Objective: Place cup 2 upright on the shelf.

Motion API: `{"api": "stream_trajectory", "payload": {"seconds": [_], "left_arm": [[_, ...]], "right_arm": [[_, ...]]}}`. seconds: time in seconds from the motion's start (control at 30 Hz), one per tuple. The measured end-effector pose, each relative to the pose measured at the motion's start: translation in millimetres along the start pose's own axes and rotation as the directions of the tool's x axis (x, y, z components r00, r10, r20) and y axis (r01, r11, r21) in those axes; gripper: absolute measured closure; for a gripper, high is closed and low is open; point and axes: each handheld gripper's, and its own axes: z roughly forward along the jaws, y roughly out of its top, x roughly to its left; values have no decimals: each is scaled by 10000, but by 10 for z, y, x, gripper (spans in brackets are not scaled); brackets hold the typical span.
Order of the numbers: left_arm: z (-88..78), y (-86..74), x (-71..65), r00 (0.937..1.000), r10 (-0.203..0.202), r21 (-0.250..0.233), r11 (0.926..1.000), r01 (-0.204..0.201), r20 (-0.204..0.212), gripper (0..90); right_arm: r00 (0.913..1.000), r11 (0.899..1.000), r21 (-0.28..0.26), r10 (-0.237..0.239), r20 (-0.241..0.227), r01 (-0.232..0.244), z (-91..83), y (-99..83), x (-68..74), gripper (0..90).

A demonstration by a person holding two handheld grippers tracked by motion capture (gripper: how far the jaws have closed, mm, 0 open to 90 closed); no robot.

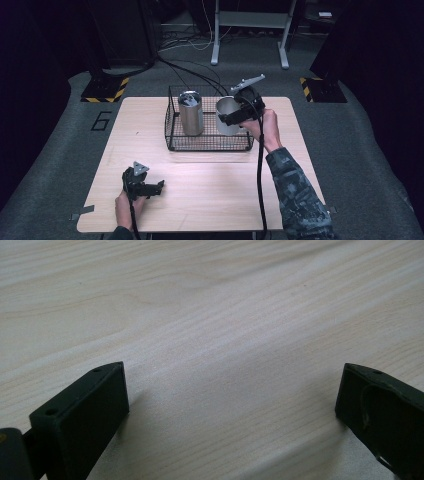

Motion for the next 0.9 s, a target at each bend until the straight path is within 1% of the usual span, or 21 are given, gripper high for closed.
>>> {"api": "stream_trajectory", "payload": {"seconds": [0.13,0.2,0.27,0.3,0.33,0.37,0.43,0.47,0.5,0.53,0.67,0.7,0.8,0.83,0.87,0.9], "left_arm": [[0,0,0,10000,-3,-2,10000,3,-2,4],[0,0,0,10000,-3,-1,10000,3,0,5],[0,0,0,10000,0,0,10000,0,1,5],[0,0,0,10000,0,0,10000,0,1,5],[0,-1,0,10000,7,-6,10000,-7,-6,5],[0,0,0,10000,10,-2,10000,-10,-6,5],[-5,1,6,9999,100,70,9999,-100,9,5],[-5,1,6,9999,103,67,9999,-103,-6,4],[-5,1,5,10000,97,67,9999,-97,10,5],[-5,1,6,10000,97,67,9999,-97,11,5],[-5,1,6,10000,97,68,9999,-97,9,5],[-5,1,6,9999,101,66,9999,-101,-6,4],[-5,0,5,10000,95,67,9999,-95,6,4],[-5,1,6,9999,100,66,9999,-100,-6,4],[-5,1,6,9999,100,66,9999,-100,-6,4],[-5,1,6,9999,100,66,9999,-100,-6,4]], "right_arm": [[10000,10000,31,-22,64,22,51,39,-41,60],[10000,9999,92,45,70,-45,61,49,-45,60],[9999,10000,77,-12,109,11,106,73,-74,60],[9999,9998,180,41,109,-43,120,83,-82,60],[9999,9999,120,7,139,-8,142,87,-91,60],[9998,9998,198,81,192,-85,157,91,-93,60],[9998,9995,312,64,211,-71,194,101,-119,60],[9998,9996,282,50,199,-55,217,104,-135,60],[9996,9991,376,168,212,-176,230,108,-143,60],[9997,9992,371,125,207,-133,250,114,-163,60],[9992,9983,491,300,254,-313,314,140,-194,61],[9995,9987,476,192,261,-205,335,147,-207,60],[9992,9982,539,256,306,-272,371,159,-215,60],[9989,9980,541,320,337,-338,415,168,-225,60],[9989,9980,541,320,337,-338,415,168,-225,60],[9991,9982,546,223,359,-242,431,171,-234,60]]}}
